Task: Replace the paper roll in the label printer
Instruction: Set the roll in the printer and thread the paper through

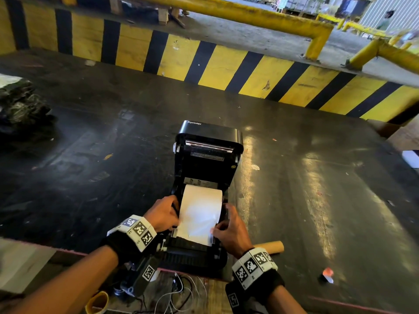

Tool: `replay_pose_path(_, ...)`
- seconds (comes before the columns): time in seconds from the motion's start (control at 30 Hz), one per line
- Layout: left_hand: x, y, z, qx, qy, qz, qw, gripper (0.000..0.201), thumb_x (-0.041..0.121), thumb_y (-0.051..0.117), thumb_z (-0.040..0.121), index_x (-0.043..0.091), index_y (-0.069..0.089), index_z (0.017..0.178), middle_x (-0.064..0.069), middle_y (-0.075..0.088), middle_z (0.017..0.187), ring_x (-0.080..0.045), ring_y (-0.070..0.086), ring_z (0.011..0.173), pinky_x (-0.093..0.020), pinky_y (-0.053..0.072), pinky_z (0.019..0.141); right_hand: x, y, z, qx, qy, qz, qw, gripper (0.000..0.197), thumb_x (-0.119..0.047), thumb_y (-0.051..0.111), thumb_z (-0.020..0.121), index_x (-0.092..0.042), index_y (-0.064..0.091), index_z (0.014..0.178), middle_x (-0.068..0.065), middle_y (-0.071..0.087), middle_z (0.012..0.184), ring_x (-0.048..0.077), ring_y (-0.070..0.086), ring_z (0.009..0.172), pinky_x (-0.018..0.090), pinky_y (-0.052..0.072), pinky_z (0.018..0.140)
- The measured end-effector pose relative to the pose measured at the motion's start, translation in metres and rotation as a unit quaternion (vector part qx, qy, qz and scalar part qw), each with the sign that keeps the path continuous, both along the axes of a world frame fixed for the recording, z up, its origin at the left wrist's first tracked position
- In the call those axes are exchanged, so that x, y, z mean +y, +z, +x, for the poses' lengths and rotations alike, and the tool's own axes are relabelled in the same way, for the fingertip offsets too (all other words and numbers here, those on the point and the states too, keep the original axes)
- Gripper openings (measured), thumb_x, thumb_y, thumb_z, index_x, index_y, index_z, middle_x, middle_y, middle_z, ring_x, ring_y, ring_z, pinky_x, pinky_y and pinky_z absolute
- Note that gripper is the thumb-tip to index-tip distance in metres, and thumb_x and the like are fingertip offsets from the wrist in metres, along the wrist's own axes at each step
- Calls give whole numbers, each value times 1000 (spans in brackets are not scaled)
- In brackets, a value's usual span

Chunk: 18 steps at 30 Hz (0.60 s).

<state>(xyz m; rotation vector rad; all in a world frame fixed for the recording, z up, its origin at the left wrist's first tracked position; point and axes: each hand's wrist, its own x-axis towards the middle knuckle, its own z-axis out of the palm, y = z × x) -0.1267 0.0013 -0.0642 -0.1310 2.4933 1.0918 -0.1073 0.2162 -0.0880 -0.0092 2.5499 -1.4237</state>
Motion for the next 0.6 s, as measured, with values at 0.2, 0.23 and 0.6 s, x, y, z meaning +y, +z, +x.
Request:
replay_pose_path(0.2, 1, 5, -5, -37, -40, -35, 998, 41, 3, 71, 71, 13, 47, 103, -9, 69, 87, -22, 69, 74, -37, 58, 71, 0, -6, 3, -4, -20, -56, 998, 80, 2, 67, 77, -20, 27, 142, 9, 71, 76, 25, 70, 74, 46, 60, 73)
replay_pose_path(0.23, 1, 5, -6, -35, -34, -24, 998, 37, 3, 69, 72, 13, 48, 101, -8, 69, 82, -19, 68, 65, -32, 57, 64, 1, -4, 3, -7, -7, -49, 999, 80, 3, 67, 77, -19, 26, 143, 7, 70, 75, 23, 69, 74, 43, 60, 72)
replay_pose_path(0.6, -5, 0, -1, -23, -35, 5, 999, 42, 6, 72, 75, 10, 49, 110, -14, 73, 86, -18, 66, 61, -33, 58, 67, 4, -3, 3, 10, 0, -38, 999, 82, -2, 70, 77, -17, 25, 144, 7, 70, 72, 18, 67, 70, 37, 60, 73)
